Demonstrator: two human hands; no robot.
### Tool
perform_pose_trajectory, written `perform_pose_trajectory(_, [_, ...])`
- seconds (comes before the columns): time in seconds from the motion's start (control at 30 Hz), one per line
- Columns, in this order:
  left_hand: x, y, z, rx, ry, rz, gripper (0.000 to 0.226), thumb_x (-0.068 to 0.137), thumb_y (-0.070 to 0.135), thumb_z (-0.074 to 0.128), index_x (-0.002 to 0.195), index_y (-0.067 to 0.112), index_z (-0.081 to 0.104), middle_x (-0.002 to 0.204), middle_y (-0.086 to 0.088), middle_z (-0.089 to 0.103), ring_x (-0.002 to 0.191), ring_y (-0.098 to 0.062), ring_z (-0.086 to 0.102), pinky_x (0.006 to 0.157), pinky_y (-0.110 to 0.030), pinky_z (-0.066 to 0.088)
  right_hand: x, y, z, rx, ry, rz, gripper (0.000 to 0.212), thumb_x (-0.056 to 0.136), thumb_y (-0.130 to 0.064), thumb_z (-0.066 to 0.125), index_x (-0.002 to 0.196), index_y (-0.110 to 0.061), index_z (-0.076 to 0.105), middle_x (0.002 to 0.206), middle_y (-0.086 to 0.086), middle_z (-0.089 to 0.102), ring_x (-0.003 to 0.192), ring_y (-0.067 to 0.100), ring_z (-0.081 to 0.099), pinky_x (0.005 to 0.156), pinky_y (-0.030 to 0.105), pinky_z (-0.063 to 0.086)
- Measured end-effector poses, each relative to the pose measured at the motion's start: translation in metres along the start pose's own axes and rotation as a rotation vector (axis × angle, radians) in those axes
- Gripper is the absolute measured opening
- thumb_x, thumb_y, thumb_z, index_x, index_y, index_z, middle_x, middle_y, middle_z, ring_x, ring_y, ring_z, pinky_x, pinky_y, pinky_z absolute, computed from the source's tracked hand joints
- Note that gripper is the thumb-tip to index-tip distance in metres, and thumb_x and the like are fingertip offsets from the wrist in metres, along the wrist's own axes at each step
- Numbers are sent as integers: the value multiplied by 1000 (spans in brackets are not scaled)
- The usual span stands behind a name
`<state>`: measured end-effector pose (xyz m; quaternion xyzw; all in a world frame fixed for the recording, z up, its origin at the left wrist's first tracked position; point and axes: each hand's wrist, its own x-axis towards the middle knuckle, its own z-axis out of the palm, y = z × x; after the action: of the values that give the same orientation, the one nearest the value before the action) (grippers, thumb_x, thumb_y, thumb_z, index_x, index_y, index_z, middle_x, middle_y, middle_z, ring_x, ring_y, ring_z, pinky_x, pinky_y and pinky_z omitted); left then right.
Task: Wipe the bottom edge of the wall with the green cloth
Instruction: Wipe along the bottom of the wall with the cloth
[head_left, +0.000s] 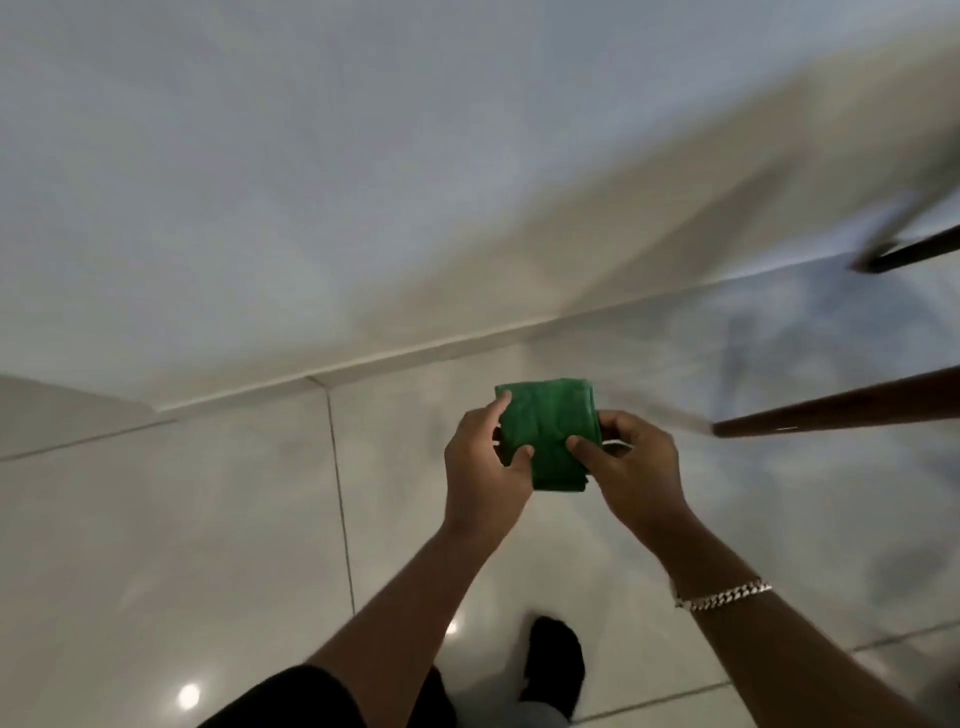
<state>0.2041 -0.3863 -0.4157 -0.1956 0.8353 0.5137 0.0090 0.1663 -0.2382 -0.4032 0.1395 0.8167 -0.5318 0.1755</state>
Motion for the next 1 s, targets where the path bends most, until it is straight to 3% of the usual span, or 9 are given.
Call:
perform_pose_trajectory(0.07, [21, -65, 5, 25, 8, 61, 60, 80, 5, 68, 138, 5, 53, 122, -13, 62, 102, -21, 64, 83, -32, 59, 35, 36, 39, -9, -25, -39, 18, 80, -4, 73, 97, -11, 71, 88, 8, 74, 77, 25, 72, 67, 37, 62])
perform_pose_trajectory(0.13, [42, -124, 7, 116, 12, 113, 59, 85, 14, 62, 141, 4, 48, 135, -17, 57, 121, -28, 58, 100, -41, 53, 73, 64, 68, 7, -22, -53, 17, 79, -3, 73, 96, -9, 71, 89, 11, 74, 80, 28, 71, 71, 42, 62])
perform_pose_trajectory(0.23, [72, -206, 6, 405, -4, 146, 65, 94, 34, 47, 152, 8, 31, 160, -16, 32, 150, -31, 24, 122, -46, 25, 130, 101, 99, 42, -20, -48, 15, 80, -3, 72, 93, -10, 70, 95, 15, 73, 87, 32, 71, 77, 48, 61])
perform_pose_trajectory(0.37, [104, -285, 6, 699, -15, 178, 76, 96, 50, 31, 157, 9, 11, 167, -15, 5, 154, -31, -4, 124, -51, 8, 184, 137, 117, 111, -32, 19, 17, 83, -3, 70, 99, -7, 68, 105, 18, 71, 91, 28, 71, 77, 40, 62])
perform_pose_trajectory(0.47, [122, -324, 7, 842, -39, 138, 87, 92, 63, 26, 157, 11, 2, 167, -15, -3, 154, -34, -8, 123, -57, 4, 203, 162, 129, -198, 219, -66, 36, 81, -7, 71, 115, -8, 62, 117, 15, 66, 100, 24, 64, 82, 29, 57])
perform_pose_trajectory(0.53, [126, -337, 8, 879, -49, 100, 90, 90, 67, 25, 157, 12, -1, 167, -14, -5, 154, -33, -9, 122, -60, 3, 205, 175, 140, -389, 336, -278, 52, 82, -14, 68, 131, -8, 50, 134, 17, 53, 120, 31, 52, 99, 42, 49])
perform_pose_trajectory(0.63, [130, -345, 10, 905, -40, 112, 91, 89, 69, 23, 157, 13, -1, 168, -13, -5, 154, -33, -8, 121, -64, 5, 204, 193, 164, -723, 158, -490, 58, 92, -42, 48, 142, -14, 42, 151, 19, 38, 140, 40, 32, 111, 56, 33])
perform_pose_trajectory(0.87, [143, -344, 2, 898, -36, 116, 94, 87, 72, 24, 158, 13, 4, 168, -12, -2, 155, -31, -4, 121, -62, 2, 235, 200, 187, -986, 198, -474, 57, 96, -51, 34, 149, -31, 28, 162, 15, 15, 148, 42, 6, 114, 65, 3])
perform_pose_trajectory(1.0, [143, -343, 5, 949, -43, 107, 94, 87, 71, 21, 158, 11, 6, 168, -13, 1, 155, -32, -1, 121, -63, 4, 245, 186, 213, -773, 467, -202, 50, 94, -40, 43, 142, -25, 45, 156, 23, 29, 142, 50, 20, 111, 69, 20])
